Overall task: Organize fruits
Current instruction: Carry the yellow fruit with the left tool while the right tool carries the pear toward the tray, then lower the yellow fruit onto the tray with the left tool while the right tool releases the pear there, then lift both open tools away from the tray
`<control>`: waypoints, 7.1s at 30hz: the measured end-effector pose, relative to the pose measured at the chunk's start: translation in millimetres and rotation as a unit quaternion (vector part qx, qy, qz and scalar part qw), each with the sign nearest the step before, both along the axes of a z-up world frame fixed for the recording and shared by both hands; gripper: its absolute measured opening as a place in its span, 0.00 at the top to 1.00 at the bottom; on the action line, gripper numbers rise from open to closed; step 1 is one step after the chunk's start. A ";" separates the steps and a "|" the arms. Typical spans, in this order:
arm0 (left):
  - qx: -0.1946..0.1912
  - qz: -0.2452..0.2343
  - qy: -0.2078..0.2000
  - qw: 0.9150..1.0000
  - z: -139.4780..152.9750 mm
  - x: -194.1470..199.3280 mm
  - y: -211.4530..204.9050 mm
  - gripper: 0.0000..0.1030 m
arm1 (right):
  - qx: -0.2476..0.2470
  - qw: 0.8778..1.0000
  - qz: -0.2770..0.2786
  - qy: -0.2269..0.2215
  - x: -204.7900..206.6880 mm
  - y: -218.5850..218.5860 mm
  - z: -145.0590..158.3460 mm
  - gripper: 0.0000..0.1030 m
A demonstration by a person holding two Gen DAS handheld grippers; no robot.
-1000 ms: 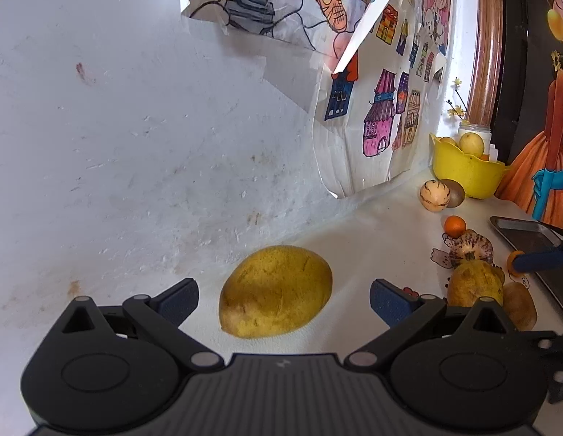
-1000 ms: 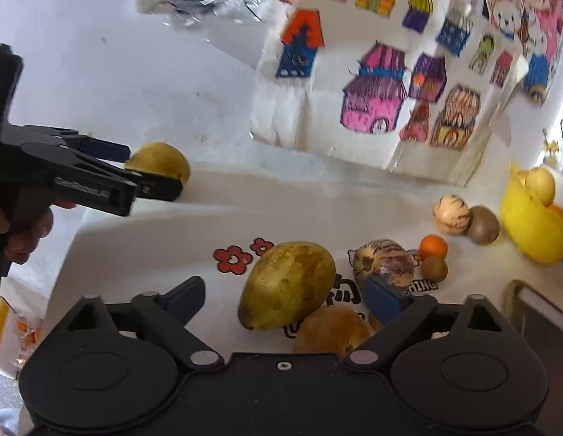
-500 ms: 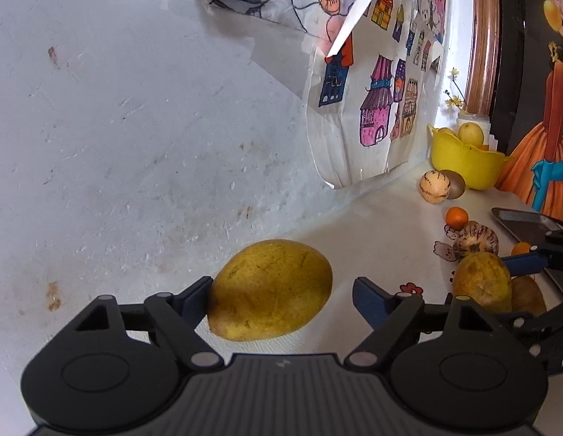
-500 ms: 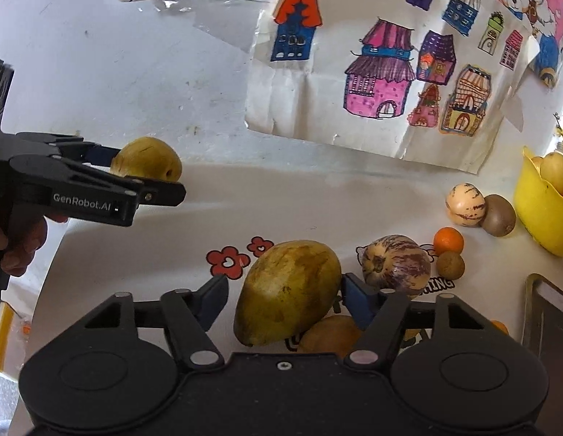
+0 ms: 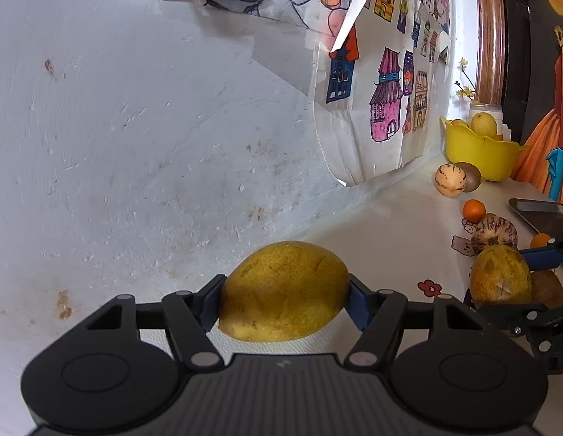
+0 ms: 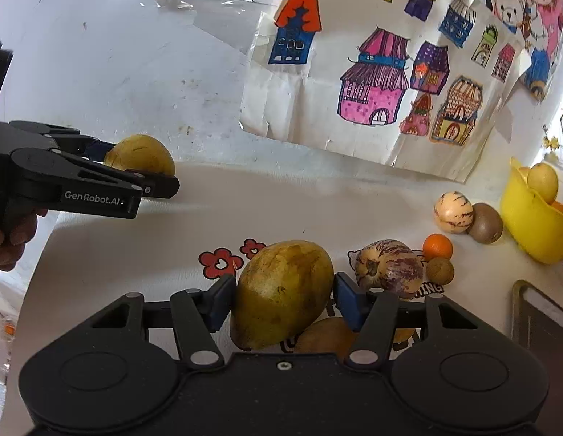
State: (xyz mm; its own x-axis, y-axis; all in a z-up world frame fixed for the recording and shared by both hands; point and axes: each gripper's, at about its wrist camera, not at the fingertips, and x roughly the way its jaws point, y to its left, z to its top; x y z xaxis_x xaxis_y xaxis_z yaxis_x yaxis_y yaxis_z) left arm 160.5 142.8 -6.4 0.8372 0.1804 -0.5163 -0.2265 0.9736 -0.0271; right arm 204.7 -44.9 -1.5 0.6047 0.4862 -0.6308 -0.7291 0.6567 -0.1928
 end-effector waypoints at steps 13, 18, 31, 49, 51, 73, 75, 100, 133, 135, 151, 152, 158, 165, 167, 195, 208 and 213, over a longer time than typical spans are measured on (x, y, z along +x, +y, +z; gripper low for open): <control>-0.059 -0.007 -0.002 0.998 1.4 -9.8 -13.7 0.32 | 0.002 0.999 0.016 -0.050 -20.0 -2.8 -3.7 0.42; -0.093 -0.003 -0.013 0.996 4.7 -15.4 -22.8 0.32 | 0.009 0.997 0.020 -0.070 -30.0 -9.7 0.4 0.43; -0.095 -0.002 -0.008 0.995 13.3 -14.2 -44.5 0.32 | -0.015 0.995 0.037 -0.087 -41.7 -15.6 -4.4 0.45; -0.103 0.002 0.003 0.995 2.6 -12.6 -36.8 0.32 | -0.031 0.997 0.032 -0.067 -20.7 -5.1 -10.9 0.44; -0.103 0.001 0.005 0.995 3.0 -12.4 -37.0 0.32 | -0.034 0.997 0.030 -0.065 -20.5 -4.4 -9.8 0.45; -0.089 -0.040 -0.029 0.995 54.5 21.8 -93.5 0.32 | -0.060 0.968 -0.023 -0.243 -35.1 -89.3 42.3 0.46; -0.087 -0.049 -0.031 0.994 61.7 33.8 -105.7 0.31 | -0.060 0.969 -0.044 -0.235 -22.9 -111.5 51.0 0.46; -0.157 -0.157 0.029 0.975 32.2 215.6 -262.5 0.32 | -0.041 0.984 -0.144 -0.102 137.9 -261.0 28.0 0.45; -0.112 -0.198 0.083 0.970 9.2 245.2 -301.1 0.28 | -0.032 0.989 -0.136 -0.053 151.1 -278.4 -4.8 0.38; -0.119 -0.201 0.082 0.969 10.9 243.6 -302.4 0.25 | -0.028 0.988 -0.142 -0.052 148.7 -281.0 -5.0 0.36; -0.119 -0.160 -0.005 0.980 48.7 179.5 -291.3 0.01 | 0.039 0.979 -0.174 -0.101 85.4 -294.5 28.8 0.06; -0.115 -0.156 -0.011 0.981 51.8 173.0 -290.4 0.01 | 0.044 0.978 -0.174 -0.105 80.9 -294.4 31.9 0.03; -0.124 -0.127 -0.040 0.983 62.2 123.8 -273.3 0.01 | 0.059 0.971 -0.179 -0.149 44.6 -292.7 43.5 0.01; -0.138 -0.100 -0.031 0.985 65.6 75.6 -259.4 0.00 | 0.075 0.966 -0.188 -0.163 0.5 -292.0 52.5 0.01; -0.132 -0.096 -0.036 0.986 67.3 61.9 -257.8 0.00 | 0.083 0.965 -0.193 -0.158 -10.8 -292.5 54.4 0.01; -0.067 -0.038 -0.017 0.997 37.8 -70.7 -163.5 0.00 | 0.112 0.976 -0.161 -0.097 -109.2 -215.1 29.9 0.01; -0.029 -0.102 0.015 0.994 20.6 -86.9 -155.5 0.00 | 0.095 0.986 -0.140 -0.012 -117.4 -190.8 16.9 0.01; -0.011 -0.123 0.018 0.992 17.6 -88.1 -157.3 0.00 | 0.080 0.988 -0.132 -0.003 -105.7 -184.4 18.0 0.01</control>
